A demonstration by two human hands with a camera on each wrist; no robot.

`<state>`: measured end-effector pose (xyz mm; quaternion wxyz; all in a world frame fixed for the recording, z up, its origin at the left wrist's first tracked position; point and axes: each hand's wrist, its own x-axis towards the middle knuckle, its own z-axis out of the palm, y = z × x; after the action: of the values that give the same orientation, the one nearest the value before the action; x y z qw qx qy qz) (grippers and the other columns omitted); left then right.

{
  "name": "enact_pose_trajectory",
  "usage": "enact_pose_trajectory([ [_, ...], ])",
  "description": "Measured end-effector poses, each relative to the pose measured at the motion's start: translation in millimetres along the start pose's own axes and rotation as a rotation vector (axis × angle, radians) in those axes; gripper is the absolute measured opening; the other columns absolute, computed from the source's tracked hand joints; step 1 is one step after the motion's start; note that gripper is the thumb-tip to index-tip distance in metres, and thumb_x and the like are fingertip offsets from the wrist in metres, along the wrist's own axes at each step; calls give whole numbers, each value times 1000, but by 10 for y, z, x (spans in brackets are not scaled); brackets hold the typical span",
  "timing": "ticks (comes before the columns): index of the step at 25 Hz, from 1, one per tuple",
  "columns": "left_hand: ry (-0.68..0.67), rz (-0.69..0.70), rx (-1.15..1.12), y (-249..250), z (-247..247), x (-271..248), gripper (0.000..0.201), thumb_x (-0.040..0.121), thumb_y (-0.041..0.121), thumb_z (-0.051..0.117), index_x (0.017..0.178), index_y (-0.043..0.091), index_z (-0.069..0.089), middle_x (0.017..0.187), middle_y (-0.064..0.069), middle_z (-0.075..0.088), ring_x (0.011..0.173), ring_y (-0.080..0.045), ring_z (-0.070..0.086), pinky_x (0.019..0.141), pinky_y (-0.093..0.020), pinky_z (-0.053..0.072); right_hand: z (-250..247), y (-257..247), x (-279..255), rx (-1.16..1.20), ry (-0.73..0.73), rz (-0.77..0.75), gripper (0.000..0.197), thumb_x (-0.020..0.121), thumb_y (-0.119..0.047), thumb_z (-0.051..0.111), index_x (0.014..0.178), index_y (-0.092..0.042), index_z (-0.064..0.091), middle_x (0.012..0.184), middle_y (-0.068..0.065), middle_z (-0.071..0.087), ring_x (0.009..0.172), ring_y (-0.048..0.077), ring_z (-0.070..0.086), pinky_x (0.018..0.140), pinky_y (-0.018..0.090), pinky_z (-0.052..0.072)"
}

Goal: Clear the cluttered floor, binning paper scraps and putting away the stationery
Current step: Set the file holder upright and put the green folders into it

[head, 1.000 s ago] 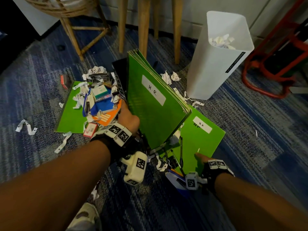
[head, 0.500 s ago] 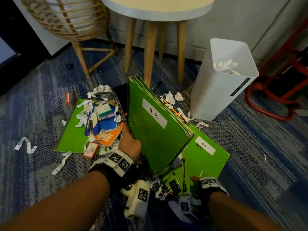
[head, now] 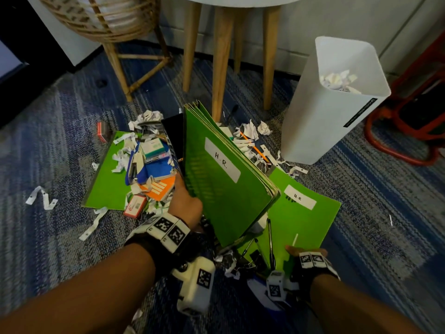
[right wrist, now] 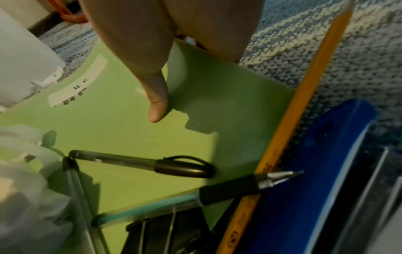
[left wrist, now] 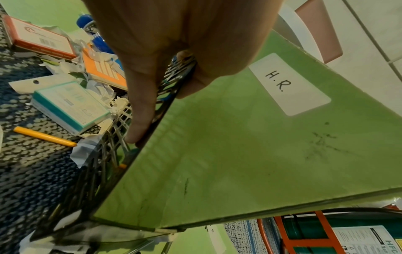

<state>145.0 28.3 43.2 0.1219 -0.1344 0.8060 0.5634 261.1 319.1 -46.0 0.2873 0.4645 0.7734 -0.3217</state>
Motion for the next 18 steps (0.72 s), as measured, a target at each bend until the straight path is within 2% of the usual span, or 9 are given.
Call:
enact_pose_trajectory([
  [2, -12, -33, 0, -13, 6, 24, 76, 88, 12, 62, 149, 22, 17, 134, -4, 52, 112, -28, 57, 92, -52, 50, -33, -54, 13, 334, 96, -3, 65, 74, -4, 79, 131, 3, 47, 130, 23, 52, 118, 42, 51, 87, 41, 41],
  [3, -18, -34, -3, -12, 14, 31, 77, 87, 15, 62, 149, 25, 16, 133, -2, 52, 110, -30, 58, 88, -54, 51, -47, -90, 20, 368, 135, -47, 59, 75, 3, 76, 128, 7, 49, 128, 24, 55, 116, 41, 53, 88, 40, 41],
  [6, -12, 10, 21, 39, 53, 31, 83, 80, 26, 64, 148, 23, 18, 135, -5, 51, 114, -30, 57, 95, -52, 48, -156, -332, -187, 424, 265, -257, 42, 79, -4, 73, 119, -3, 59, 116, 19, 64, 106, 37, 58, 86, 38, 45],
  [9, -22, 10, 26, 109, 77, 54, 92, 76, 32, 65, 151, 21, 12, 143, -7, 45, 121, -29, 52, 102, -48, 44, -435, -696, -494, 431, 238, -505, 24, 85, -10, 69, 107, -15, 64, 97, 7, 68, 94, 28, 62, 83, 35, 48],
  [11, -32, -5, 34, 112, 76, 75, 96, 79, 31, 69, 152, 23, 7, 143, -6, 44, 119, -30, 53, 101, -49, 45, -686, -1012, -786, 462, 222, -685, 17, 88, -11, 65, 104, -17, 62, 87, -7, 64, 88, 19, 60, 80, 35, 48],
  [13, -48, -35, 39, 116, 77, 110, 98, 80, 30, 71, 152, 24, 5, 144, -4, 43, 117, -31, 54, 98, -50, 47, -931, -1251, -1081, 527, 242, -843, 12, 91, -15, 61, 98, -24, 60, 85, -18, 60, 84, 8, 60, 74, 29, 50],
  [15, -32, -46, 66, 110, 84, 127, 92, 84, 26, 69, 152, 21, 7, 143, -7, 43, 117, -31, 53, 99, -46, 46, -1133, -1428, -1395, 663, 214, -943, 17, 93, -16, 58, 95, -33, 56, 87, -22, 59, 81, -8, 58, 62, 11, 46],
  [16, -19, -36, 82, 92, 88, 137, 90, 85, 26, 68, 152, 20, 8, 142, -8, 44, 117, -30, 53, 99, -43, 46, -1227, -1491, -1525, 729, 211, -992, 19, 93, -17, 57, 95, -36, 56, 88, -23, 61, 79, -12, 59, 58, 8, 46],
  [18, -13, -24, 96, 86, 91, 138, 89, 85, 28, 68, 151, 21, 8, 142, -9, 44, 117, -30, 53, 100, -43, 45, -1388, -1604, -1739, 838, 213, -1087, 21, 93, -16, 58, 98, -36, 60, 91, -21, 67, 84, -10, 64, 63, 8, 51],
])
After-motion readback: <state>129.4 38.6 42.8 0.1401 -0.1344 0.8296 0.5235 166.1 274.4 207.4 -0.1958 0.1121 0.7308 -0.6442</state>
